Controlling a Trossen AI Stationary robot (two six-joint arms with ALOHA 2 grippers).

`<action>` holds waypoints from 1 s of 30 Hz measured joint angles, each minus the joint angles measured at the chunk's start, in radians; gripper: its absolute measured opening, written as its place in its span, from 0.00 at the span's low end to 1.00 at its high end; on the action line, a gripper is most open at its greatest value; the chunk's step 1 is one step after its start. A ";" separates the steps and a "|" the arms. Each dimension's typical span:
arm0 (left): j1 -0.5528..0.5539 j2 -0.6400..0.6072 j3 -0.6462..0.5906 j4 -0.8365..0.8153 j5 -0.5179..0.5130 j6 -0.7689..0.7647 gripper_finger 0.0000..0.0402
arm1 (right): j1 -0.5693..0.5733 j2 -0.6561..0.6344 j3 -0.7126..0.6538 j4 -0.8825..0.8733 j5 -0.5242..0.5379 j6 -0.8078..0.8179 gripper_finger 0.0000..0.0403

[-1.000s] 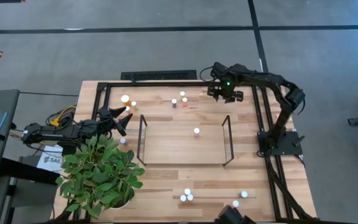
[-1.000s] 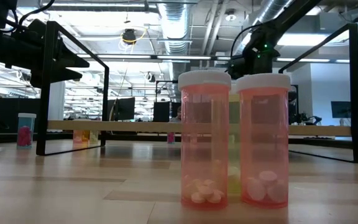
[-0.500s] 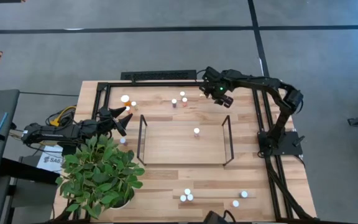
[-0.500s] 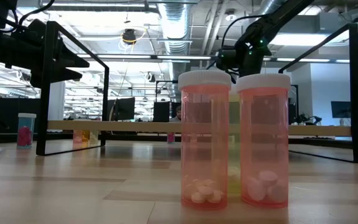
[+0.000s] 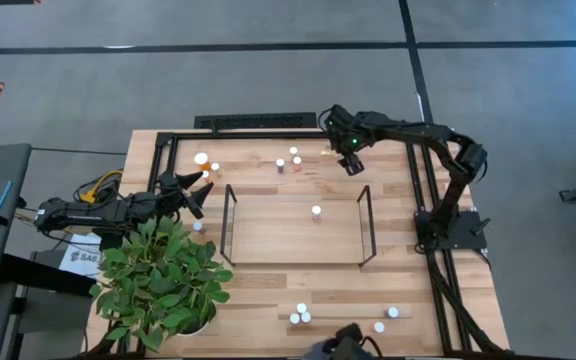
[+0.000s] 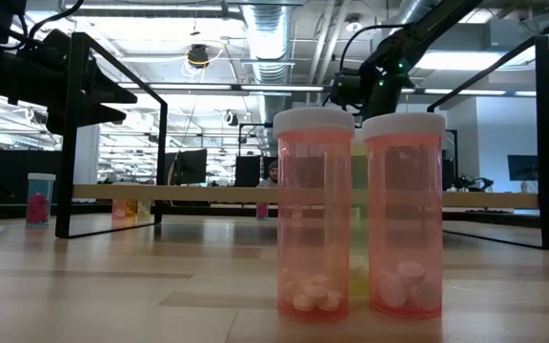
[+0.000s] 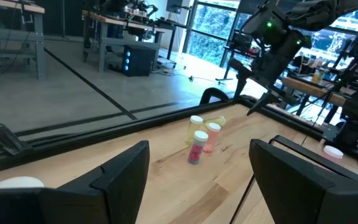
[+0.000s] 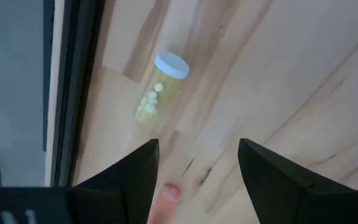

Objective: Pick and place medicine bottles onto shelf by color
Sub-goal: Put the yellow pill bottle on the shelf

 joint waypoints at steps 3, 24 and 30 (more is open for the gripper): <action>0.000 0.000 0.000 0.000 0.000 0.000 0.66 | -0.022 0.000 0.000 0.000 0.001 0.000 0.61; 0.000 0.000 0.000 0.000 0.000 0.000 0.66 | -0.049 0.034 0.000 0.118 0.028 0.073 0.61; 0.000 0.000 0.000 0.000 0.000 0.000 0.66 | -0.038 0.056 0.001 0.093 0.051 0.175 0.61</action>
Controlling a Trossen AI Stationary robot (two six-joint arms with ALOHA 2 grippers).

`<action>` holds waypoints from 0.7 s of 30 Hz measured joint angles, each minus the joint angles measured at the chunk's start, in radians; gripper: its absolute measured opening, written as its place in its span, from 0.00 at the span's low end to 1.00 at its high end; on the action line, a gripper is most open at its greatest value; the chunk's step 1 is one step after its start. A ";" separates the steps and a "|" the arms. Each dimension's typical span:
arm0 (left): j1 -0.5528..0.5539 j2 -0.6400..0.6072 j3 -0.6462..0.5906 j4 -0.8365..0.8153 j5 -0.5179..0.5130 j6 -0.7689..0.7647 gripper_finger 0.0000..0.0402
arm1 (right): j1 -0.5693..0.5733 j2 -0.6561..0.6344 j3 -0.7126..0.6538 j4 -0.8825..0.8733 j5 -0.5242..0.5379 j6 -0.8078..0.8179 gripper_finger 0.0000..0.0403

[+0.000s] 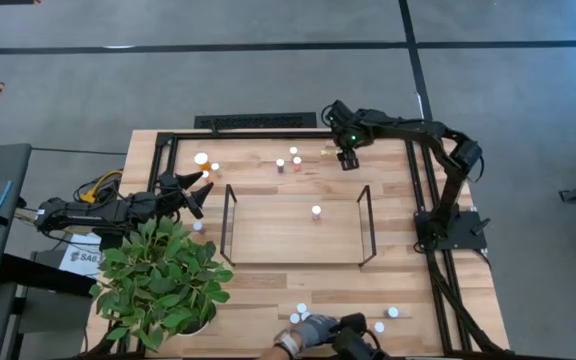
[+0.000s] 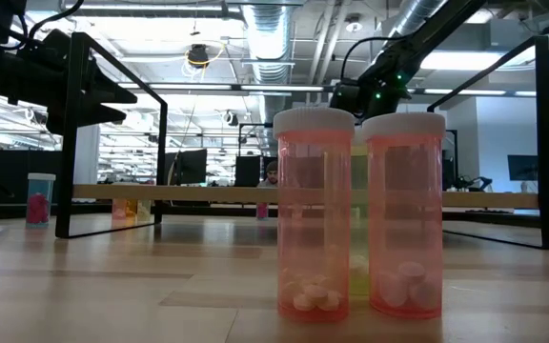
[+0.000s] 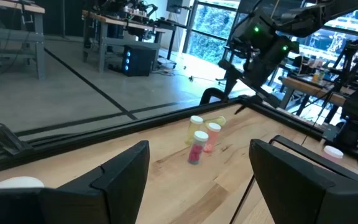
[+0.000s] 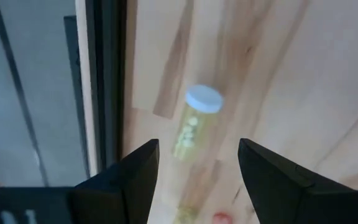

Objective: Pick and place medicine bottles onto shelf by color
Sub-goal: Put the yellow pill bottle on the shelf

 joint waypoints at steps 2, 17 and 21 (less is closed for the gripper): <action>0.000 0.000 0.000 0.000 0.000 0.000 0.66 | 0.006 0.011 0.000 0.003 0.000 0.015 0.61; 0.000 0.000 0.000 0.000 0.000 0.000 0.66 | 0.000 0.092 -0.001 0.020 -0.030 0.095 0.61; 0.000 0.000 0.000 0.000 0.000 0.000 0.66 | -0.002 0.109 -0.001 0.036 -0.033 0.096 0.61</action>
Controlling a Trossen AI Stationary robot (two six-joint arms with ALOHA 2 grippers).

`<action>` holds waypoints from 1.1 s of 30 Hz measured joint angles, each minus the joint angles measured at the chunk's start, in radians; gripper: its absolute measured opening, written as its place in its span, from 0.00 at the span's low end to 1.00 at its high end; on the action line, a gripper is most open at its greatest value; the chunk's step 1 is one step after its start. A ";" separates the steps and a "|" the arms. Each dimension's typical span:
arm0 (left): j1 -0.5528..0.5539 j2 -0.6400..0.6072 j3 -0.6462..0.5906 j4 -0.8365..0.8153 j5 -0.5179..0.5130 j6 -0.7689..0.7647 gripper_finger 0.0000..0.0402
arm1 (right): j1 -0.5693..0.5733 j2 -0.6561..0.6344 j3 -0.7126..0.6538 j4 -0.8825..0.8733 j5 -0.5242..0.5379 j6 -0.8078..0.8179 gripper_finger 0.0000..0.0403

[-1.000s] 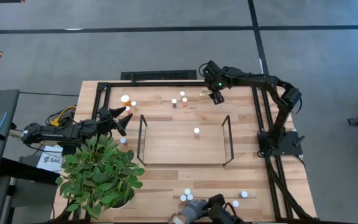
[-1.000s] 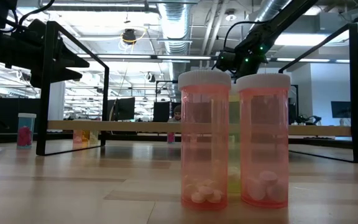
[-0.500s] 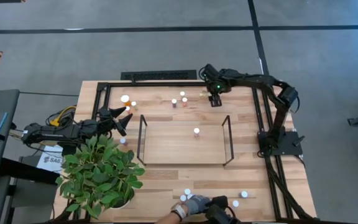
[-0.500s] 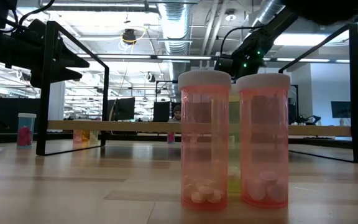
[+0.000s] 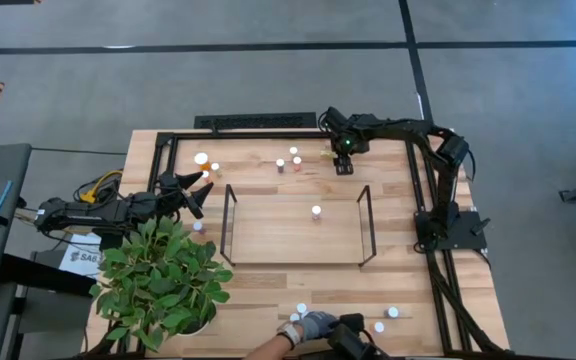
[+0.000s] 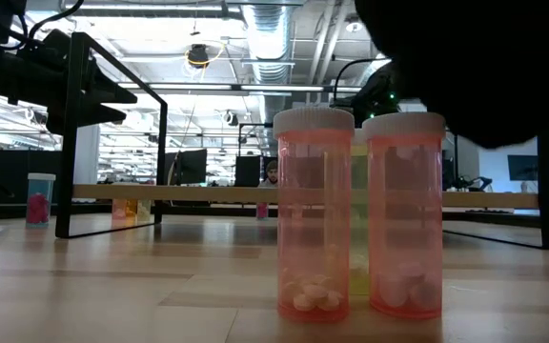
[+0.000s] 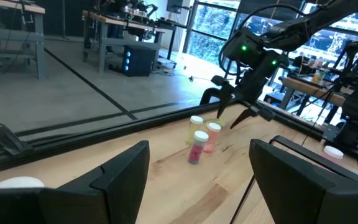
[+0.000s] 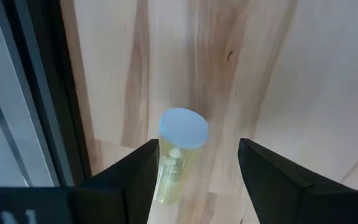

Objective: Pick and place medicine bottles onto shelf by color
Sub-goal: Put the yellow pill bottle on the shelf

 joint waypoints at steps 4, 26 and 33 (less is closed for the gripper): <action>0.000 0.000 0.000 0.000 0.000 0.000 0.66 | -0.004 0.000 0.000 -0.001 0.001 0.017 0.61; 0.000 0.000 0.000 0.000 0.000 0.000 0.66 | -0.012 0.039 0.000 0.046 -0.012 0.048 0.61; 0.000 0.000 0.000 0.000 0.000 0.000 0.66 | -0.011 0.038 0.000 0.052 -0.008 0.050 0.60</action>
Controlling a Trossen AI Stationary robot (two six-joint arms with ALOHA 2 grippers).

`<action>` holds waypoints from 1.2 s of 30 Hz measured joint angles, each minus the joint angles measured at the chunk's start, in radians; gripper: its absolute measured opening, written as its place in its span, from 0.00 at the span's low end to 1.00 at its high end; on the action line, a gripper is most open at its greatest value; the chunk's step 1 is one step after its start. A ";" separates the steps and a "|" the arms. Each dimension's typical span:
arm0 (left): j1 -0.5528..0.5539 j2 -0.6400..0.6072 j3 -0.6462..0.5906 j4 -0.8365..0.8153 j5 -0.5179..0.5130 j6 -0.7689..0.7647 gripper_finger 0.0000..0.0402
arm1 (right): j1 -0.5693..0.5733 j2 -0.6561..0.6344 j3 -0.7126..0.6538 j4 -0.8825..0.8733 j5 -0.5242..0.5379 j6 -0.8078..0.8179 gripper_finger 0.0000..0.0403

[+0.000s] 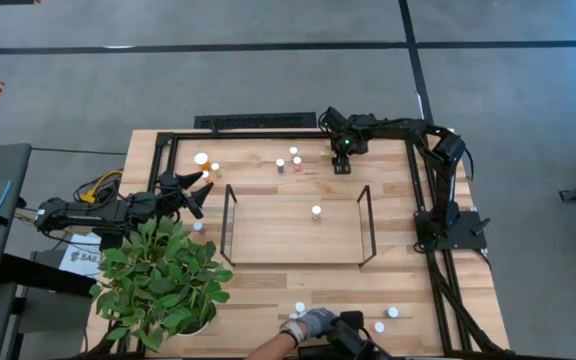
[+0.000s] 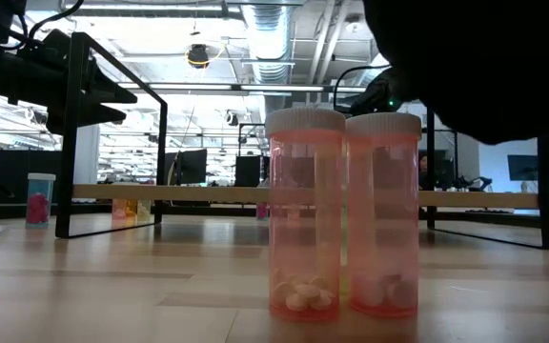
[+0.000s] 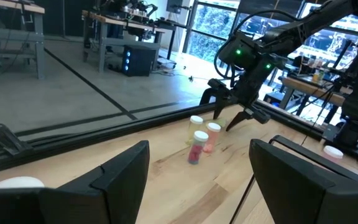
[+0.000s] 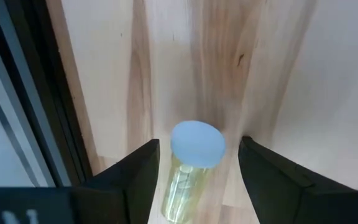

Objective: Pick and place medicine bottles onto shelf by color
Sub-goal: Put the yellow pill bottle on the shelf

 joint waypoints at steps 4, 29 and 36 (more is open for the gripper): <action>0.000 0.000 0.000 0.000 0.000 0.000 0.66 | 0.000 0.000 0.000 0.000 0.000 0.000 0.53; 0.000 0.000 0.000 0.000 0.000 0.000 0.66 | -0.037 0.001 0.077 -0.063 -0.014 -0.326 0.30; 0.000 0.000 0.000 0.000 0.000 0.000 0.66 | -0.040 0.001 0.177 -0.134 -0.014 -0.637 0.27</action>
